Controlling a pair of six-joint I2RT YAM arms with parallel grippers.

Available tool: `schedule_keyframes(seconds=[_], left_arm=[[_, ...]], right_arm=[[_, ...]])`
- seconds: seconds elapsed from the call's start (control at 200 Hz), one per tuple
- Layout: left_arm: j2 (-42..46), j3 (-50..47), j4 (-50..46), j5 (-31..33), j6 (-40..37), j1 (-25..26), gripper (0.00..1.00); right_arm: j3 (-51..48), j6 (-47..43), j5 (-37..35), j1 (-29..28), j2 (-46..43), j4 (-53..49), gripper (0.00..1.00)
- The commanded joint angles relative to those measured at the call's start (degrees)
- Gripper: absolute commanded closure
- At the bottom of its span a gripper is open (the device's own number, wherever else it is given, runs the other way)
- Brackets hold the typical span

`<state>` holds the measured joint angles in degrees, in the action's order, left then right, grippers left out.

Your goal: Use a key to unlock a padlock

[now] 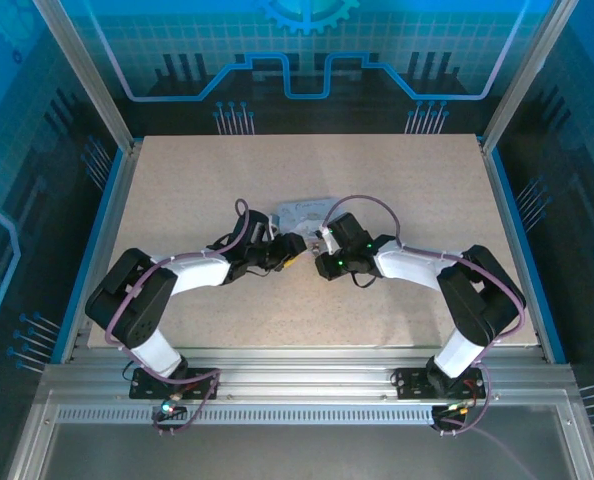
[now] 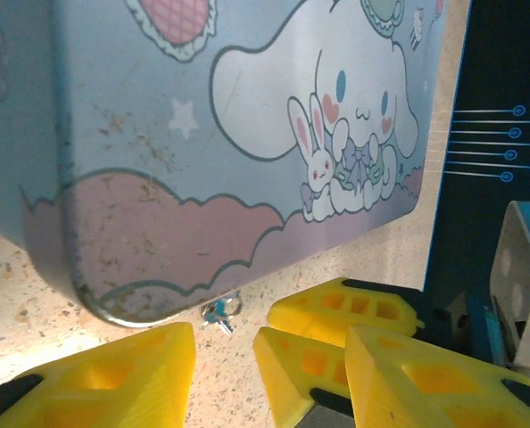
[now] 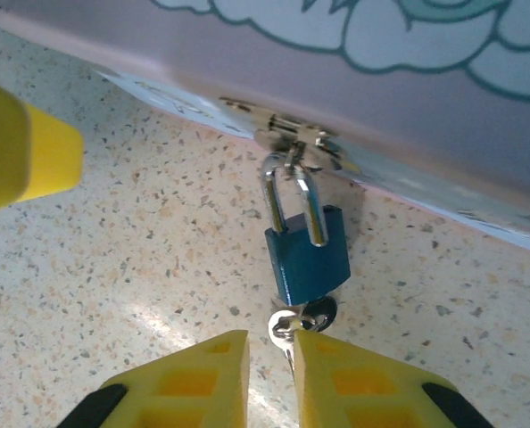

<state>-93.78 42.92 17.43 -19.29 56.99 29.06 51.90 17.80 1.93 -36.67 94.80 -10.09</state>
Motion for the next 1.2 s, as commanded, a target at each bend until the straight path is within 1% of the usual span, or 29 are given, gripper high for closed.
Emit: schedule_keyframes(seconds=[0.0, 0.09, 0.135, 0.245, 0.41, 0.49, 0.58, 0.881, 1.196], left_arm=[[0.41, 1.36, -1.75, 1.83, -2.74, -0.75, 0.51], [-0.13, 1.98, -1.67, 2.43, -3.49, -1.15, 0.51], [-0.32, 2.25, -1.70, 2.83, -4.03, -1.28, 0.51], [-0.78, 3.24, -1.88, 3.67, -5.46, -1.89, 0.52], [-1.92, 4.76, -2.38, 4.17, -7.29, -3.38, 0.52], [-2.11, 5.42, -3.12, 4.08, -7.74, -3.82, 0.52], [-1.61, 5.37, -3.21, 3.57, -7.60, -3.85, 0.52], [4.11, -0.13, -2.84, 3.07, -6.06, -3.83, 0.49], [11.06, -5.94, -3.64, 2.98, -5.54, -3.83, 0.45]], right_arm=[[1.60, -1.24, -1.45, 0.54, -1.59, -2.71, 0.77], [1.34, -1.44, -1.93, 0.72, -2.63, -3.17, 0.76], [1.26, -1.64, -2.17, 0.81, -3.03, -3.41, 0.73], [1.12, -1.87, -2.71, 0.83, -3.51, -4.06, 0.68], [0.59, -1.88, -3.06, 0.72, -3.82, -3.96, 0.67], [0.73, -2.30, -3.43, 0.47, -3.70, -4.05, 0.65], [1.48, -2.76, -4.44, -0.22, -3.03, -4.43, 0.64], [5.13, -5.11, -9.83, -2.82, 2.20, -4.48, 0.55], [8.53, -6.43, -12.74, -3.45, 7.63, -3.93, 0.53]])
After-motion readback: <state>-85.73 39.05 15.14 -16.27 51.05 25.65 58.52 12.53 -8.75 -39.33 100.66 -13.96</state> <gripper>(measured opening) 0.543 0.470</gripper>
